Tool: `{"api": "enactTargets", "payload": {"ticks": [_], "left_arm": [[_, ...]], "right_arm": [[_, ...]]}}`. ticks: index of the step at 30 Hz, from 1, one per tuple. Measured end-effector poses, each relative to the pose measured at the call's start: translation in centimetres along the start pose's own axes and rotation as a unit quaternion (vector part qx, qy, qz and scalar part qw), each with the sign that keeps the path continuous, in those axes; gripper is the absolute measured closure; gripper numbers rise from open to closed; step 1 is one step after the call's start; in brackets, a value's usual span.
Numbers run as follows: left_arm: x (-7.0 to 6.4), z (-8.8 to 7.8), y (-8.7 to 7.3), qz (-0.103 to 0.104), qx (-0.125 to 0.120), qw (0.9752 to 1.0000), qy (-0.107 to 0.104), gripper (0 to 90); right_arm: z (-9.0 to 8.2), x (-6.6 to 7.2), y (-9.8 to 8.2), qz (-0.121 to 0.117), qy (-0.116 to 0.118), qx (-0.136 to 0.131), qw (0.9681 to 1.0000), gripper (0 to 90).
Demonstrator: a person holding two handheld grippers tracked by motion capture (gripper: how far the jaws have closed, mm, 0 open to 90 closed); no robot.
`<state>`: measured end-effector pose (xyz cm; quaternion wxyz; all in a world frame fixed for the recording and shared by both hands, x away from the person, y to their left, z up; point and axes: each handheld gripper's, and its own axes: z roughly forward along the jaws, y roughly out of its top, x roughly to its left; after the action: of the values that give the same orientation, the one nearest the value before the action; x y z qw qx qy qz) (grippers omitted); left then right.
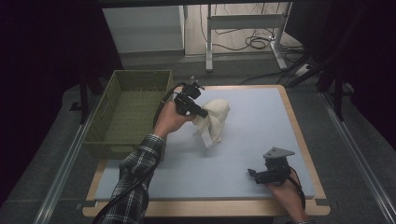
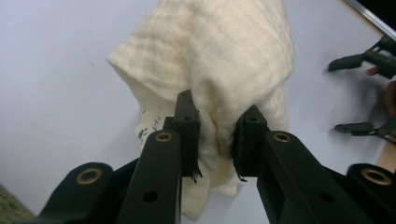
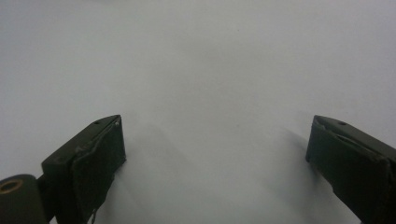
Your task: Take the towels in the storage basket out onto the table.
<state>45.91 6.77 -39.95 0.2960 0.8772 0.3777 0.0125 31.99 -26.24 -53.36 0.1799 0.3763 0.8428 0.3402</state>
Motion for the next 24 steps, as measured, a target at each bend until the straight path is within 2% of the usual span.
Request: {"api": "enactTargets", "payload": {"ticks": [2,7,11,17,21,24], "left_arm": [[0.1,0.9,-0.4,0.0,0.006,1.0,0.004,74.4],[0.2,3.0,-1.4,0.009,0.027,0.9992,0.03,73.1],[0.4,4.5,-2.2,0.012,0.037,0.9986,0.035,71.9],[0.7,6.4,-3.3,0.004,0.045,0.9981,0.042,68.6],[0.8,7.2,-3.8,0.007,0.046,0.9978,0.048,58.9],[0.7,7.0,-3.9,0.008,0.038,0.9979,0.051,47.6]], "right_arm": [[0.0,0.0,0.0,0.0,0.0,0.0,1.0,4.8],[0.0,0.0,0.0,0.0,0.0,0.0,1.0,4.8],[0.0,0.0,0.0,-0.001,0.0,0.0,1.0,4.7],[0.0,0.0,0.0,-0.001,0.0,0.001,1.0,4.7],[0.0,0.0,0.0,-0.001,0.002,0.0,1.0,5.8],[-0.2,0.1,0.0,-0.003,0.007,-0.009,0.9999,13.9]]}}
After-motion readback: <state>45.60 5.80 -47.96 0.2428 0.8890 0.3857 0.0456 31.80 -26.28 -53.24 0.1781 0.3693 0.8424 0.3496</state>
